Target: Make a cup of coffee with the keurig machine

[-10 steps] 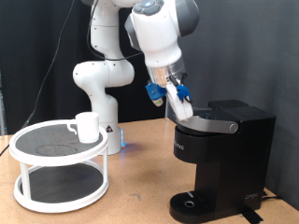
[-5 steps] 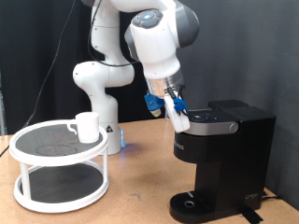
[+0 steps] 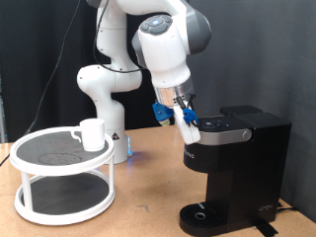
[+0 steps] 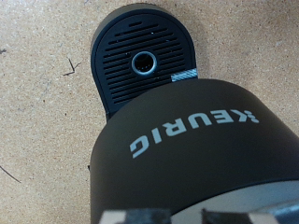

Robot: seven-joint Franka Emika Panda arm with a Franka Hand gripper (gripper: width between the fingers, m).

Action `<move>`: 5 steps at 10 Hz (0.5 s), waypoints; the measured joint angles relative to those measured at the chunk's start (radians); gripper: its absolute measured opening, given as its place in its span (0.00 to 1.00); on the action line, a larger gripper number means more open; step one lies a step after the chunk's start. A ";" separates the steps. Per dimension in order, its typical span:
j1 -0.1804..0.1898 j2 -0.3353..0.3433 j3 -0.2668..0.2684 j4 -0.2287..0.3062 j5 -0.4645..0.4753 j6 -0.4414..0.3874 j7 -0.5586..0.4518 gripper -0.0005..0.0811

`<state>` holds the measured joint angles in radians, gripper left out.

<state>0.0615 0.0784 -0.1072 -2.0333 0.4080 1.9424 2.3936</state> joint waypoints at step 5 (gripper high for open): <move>0.000 -0.055 0.012 -0.092 0.092 0.221 -0.187 0.01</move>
<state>0.0619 0.0235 -0.0956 -2.1254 0.5002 2.1633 2.2063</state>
